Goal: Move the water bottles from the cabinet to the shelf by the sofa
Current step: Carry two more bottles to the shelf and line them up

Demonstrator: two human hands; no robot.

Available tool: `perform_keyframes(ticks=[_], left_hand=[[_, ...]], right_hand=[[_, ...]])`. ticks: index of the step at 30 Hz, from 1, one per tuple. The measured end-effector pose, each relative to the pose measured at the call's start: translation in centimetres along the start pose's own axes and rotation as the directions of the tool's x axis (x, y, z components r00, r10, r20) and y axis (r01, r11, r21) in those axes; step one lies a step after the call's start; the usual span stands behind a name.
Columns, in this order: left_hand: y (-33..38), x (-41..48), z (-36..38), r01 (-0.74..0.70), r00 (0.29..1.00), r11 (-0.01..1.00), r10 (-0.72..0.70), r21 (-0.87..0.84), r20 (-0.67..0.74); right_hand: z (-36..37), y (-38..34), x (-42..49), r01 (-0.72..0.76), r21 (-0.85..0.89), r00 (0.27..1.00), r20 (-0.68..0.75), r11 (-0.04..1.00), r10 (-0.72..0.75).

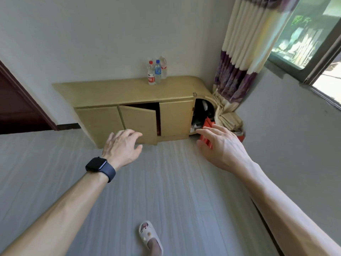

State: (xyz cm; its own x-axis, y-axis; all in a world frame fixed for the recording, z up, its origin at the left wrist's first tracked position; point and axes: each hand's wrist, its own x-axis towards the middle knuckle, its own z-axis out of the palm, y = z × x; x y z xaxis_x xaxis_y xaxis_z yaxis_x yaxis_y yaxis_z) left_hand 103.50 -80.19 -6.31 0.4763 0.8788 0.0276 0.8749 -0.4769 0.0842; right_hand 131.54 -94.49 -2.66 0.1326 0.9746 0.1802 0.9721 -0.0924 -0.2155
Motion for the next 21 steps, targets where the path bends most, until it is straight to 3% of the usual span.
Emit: perform_keyframes(ticks=[21], left_hand=[[-13.0,44.1,-2.6,-0.062,0.997,0.998,0.061,0.016,0.036]], right_hand=[[7.0,5.1,43.6,-0.064,0.071,0.995,-0.072,0.995,0.069]])
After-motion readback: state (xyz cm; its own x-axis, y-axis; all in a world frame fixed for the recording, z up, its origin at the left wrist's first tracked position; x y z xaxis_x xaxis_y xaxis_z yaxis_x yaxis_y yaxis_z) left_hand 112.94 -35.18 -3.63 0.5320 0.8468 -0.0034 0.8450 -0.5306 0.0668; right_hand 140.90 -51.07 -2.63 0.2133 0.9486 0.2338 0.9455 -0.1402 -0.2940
